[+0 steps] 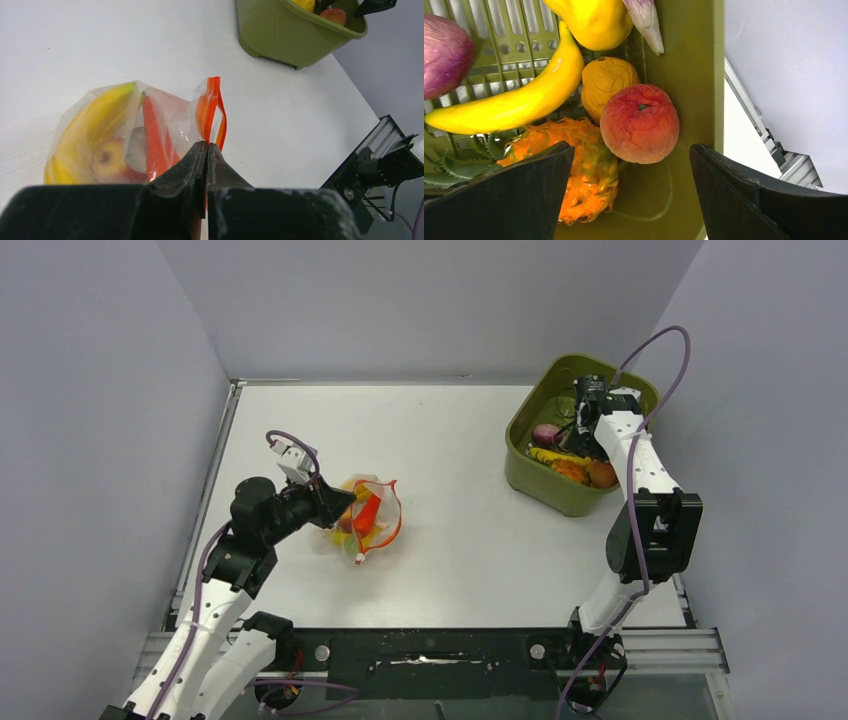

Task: Place the food in the zip-top bag and seal the zipper
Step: Pick up the fake fruit from the bin.

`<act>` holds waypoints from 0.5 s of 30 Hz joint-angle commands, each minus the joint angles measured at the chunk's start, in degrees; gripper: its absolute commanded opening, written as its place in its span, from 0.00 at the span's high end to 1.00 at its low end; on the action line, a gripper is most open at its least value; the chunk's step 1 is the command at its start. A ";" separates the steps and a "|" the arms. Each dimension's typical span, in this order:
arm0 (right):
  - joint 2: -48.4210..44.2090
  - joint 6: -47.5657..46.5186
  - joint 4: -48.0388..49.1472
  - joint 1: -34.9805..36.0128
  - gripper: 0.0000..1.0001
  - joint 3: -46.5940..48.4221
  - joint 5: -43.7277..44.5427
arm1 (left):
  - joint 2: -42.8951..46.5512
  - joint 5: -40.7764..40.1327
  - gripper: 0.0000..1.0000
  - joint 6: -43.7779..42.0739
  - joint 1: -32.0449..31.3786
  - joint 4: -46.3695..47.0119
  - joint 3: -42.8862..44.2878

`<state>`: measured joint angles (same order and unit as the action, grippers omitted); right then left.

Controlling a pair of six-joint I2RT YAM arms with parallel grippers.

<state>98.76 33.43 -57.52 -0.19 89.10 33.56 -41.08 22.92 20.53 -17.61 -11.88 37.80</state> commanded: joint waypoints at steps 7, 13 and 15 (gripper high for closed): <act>3.57 0.14 -1.39 0.18 0.11 1.75 1.51 | 1.23 -0.16 1.00 -0.45 -0.72 2.61 0.78; 5.20 -0.02 -1.39 0.19 0.14 1.64 2.75 | 1.92 -0.40 1.00 -0.50 -0.77 2.41 0.69; 5.61 0.05 -1.29 0.19 0.17 1.52 3.02 | 2.22 -0.71 1.00 -0.43 -0.79 2.45 0.61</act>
<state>103.59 33.45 -58.43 -0.19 89.14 34.30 -40.14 22.72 20.51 -18.09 -11.90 37.80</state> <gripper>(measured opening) 0.861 0.010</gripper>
